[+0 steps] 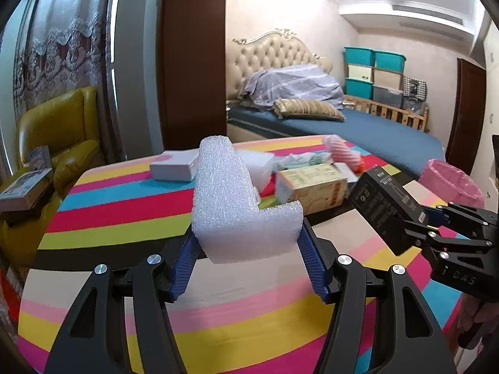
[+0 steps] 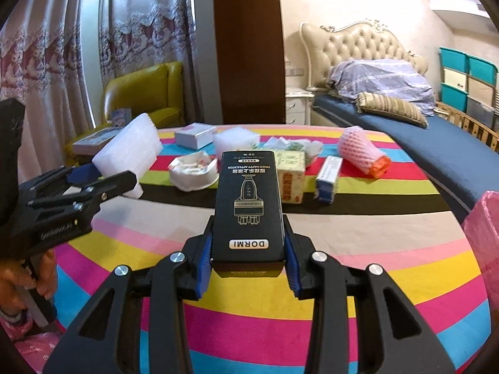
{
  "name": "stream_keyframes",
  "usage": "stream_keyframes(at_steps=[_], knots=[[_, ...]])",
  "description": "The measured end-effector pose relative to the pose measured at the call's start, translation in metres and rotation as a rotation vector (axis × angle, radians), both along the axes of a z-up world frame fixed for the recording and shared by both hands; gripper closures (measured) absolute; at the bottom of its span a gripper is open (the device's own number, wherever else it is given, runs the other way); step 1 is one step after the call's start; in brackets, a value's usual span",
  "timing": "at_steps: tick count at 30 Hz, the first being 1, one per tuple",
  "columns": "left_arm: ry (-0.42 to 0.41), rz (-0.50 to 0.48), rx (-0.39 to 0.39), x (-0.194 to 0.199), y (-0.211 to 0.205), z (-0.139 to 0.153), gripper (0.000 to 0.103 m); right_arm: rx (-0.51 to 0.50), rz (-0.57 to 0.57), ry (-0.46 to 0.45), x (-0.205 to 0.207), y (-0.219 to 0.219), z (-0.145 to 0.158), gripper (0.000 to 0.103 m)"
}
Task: Collect trash
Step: 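Grasp the L-shaped white foam with the left tool while the right tool grasps the black DORMI box, then carry the foam and DORMI box over the pink wastebasket and release both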
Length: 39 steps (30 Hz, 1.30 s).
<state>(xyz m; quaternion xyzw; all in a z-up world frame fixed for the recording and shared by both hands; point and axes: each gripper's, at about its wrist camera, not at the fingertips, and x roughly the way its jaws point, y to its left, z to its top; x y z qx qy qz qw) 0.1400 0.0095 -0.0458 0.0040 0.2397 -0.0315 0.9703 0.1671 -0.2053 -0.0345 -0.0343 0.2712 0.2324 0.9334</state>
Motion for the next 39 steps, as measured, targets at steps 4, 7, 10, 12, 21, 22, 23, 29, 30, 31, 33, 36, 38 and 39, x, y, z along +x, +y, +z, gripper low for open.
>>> stream_keyframes(at_steps=[4, 7, 10, 12, 21, 22, 23, 29, 30, 31, 33, 36, 38, 39], knots=[[-0.034, -0.022, 0.005, -0.003, -0.013, 0.003, 0.045, 0.021, -0.04, -0.042, -0.003, -0.01, 0.007, 0.065], [-0.049, -0.043, 0.013, -0.002, -0.024, 0.006, 0.045, 0.033, -0.066, -0.074, -0.006, -0.019, 0.013, 0.065], [-0.054, -0.069, 0.02, 0.001, -0.034, 0.009, 0.045, 0.038, -0.09, -0.096, -0.009, -0.028, 0.018, 0.065], [-0.056, -0.087, 0.027, 0.004, -0.043, 0.01, 0.045, 0.04, -0.106, -0.107, -0.011, -0.034, 0.02, 0.065], [-0.063, -0.183, 0.048, 0.019, -0.082, 0.015, 0.045, 0.045, -0.195, -0.14, -0.016, -0.072, 0.03, 0.065], [-0.065, -0.192, 0.048, 0.021, -0.086, 0.015, 0.045, 0.043, -0.205, -0.143, -0.017, -0.077, 0.031, 0.065], [-0.066, -0.199, 0.048, 0.023, -0.089, 0.015, 0.045, 0.041, -0.219, -0.148, -0.017, -0.083, 0.032, 0.065], [-0.064, -0.27, 0.043, 0.036, -0.12, 0.018, 0.045, 0.03, -0.298, -0.166, -0.023, -0.121, 0.037, 0.065], [-0.065, -0.289, 0.045, 0.039, -0.127, 0.019, 0.045, 0.026, -0.311, -0.169, -0.023, -0.127, 0.038, 0.065], [-0.065, -0.309, 0.049, 0.042, -0.135, 0.02, 0.045, 0.019, -0.332, -0.174, -0.025, -0.138, 0.04, 0.065], [-0.063, -0.35, 0.051, 0.047, -0.151, 0.021, 0.045, 0.017, -0.362, -0.179, -0.026, -0.151, 0.042, 0.065], [-0.055, -0.411, 0.051, 0.052, -0.173, 0.021, 0.045, 0.015, -0.425, -0.182, -0.031, -0.18, 0.044, 0.065], [-0.057, -0.447, 0.06, 0.051, -0.189, 0.021, 0.045, 0.017, -0.459, -0.182, -0.033, -0.198, 0.043, 0.065], [-0.055, -0.466, 0.063, 0.052, -0.197, 0.021, 0.045, 0.019, -0.473, -0.182, -0.034, -0.206, 0.043, 0.065]])
